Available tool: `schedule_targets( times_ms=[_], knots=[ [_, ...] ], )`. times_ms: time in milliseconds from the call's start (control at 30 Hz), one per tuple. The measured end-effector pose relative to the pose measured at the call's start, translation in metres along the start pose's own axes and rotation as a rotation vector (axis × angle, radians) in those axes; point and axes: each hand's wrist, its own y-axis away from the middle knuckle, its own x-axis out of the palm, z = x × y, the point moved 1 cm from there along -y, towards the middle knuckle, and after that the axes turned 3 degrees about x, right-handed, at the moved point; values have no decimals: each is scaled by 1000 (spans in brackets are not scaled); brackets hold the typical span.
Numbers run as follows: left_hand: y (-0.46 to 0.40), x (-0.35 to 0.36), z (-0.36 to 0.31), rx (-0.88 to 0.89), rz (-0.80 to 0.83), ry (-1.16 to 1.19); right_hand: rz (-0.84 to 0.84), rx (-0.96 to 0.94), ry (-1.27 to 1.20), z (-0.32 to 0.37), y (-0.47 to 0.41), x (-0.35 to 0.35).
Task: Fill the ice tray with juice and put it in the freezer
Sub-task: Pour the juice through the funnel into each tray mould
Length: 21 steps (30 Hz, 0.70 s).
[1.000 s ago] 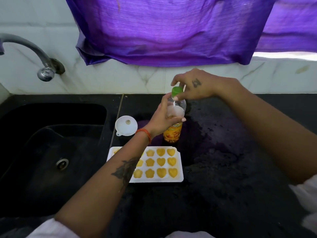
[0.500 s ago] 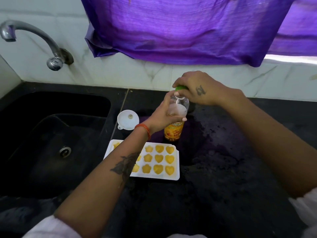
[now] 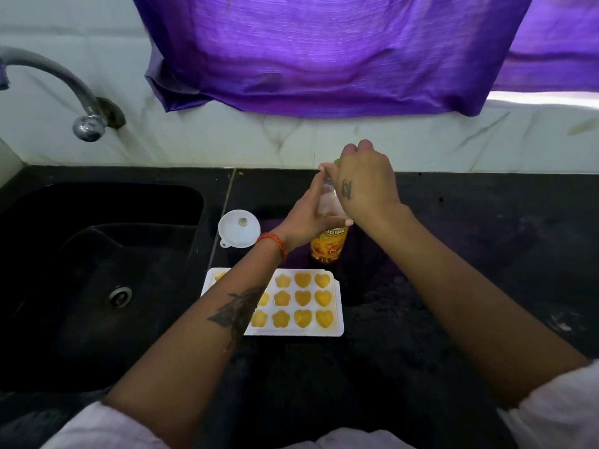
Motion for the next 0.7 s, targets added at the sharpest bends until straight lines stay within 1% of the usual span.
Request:
schedule_targets(
  times_ms=[67,133,200,300,367,433,500,533,567,633,667,700],
  knots=[
    [-1,-1,1,15,-3,-16,24,38,53,7,-2,1],
    [-1,-2,2,37,2,-19,66,95,4,11,-7,-4],
    [-1,-3,3,57,17,-5,139,148,-177,5,-8,-13],
    [0,-7,6,82,28,50,233,159,-509,-18,5,-20],
    [2,-15,14,76,48,125,251,243,-658,-33,27,-8],
    [9,-27,24,13,24,162,237,380,-825,-39,53,16],
    [19,-43,36,-20,-83,120,283,521,-984,-35,73,44],
    [25,-53,42,-13,-167,63,315,539,-1009,-31,79,56],
    [29,-64,48,2,-268,-34,338,517,-1013,-26,83,67],
    [35,-88,64,2,-475,-334,337,443,-1012,-17,81,83],
    [35,-99,73,-52,-541,-469,322,429,-1003,-14,79,89],
    [35,-110,80,-162,-567,-554,299,432,-986,-12,76,95]
  ],
)
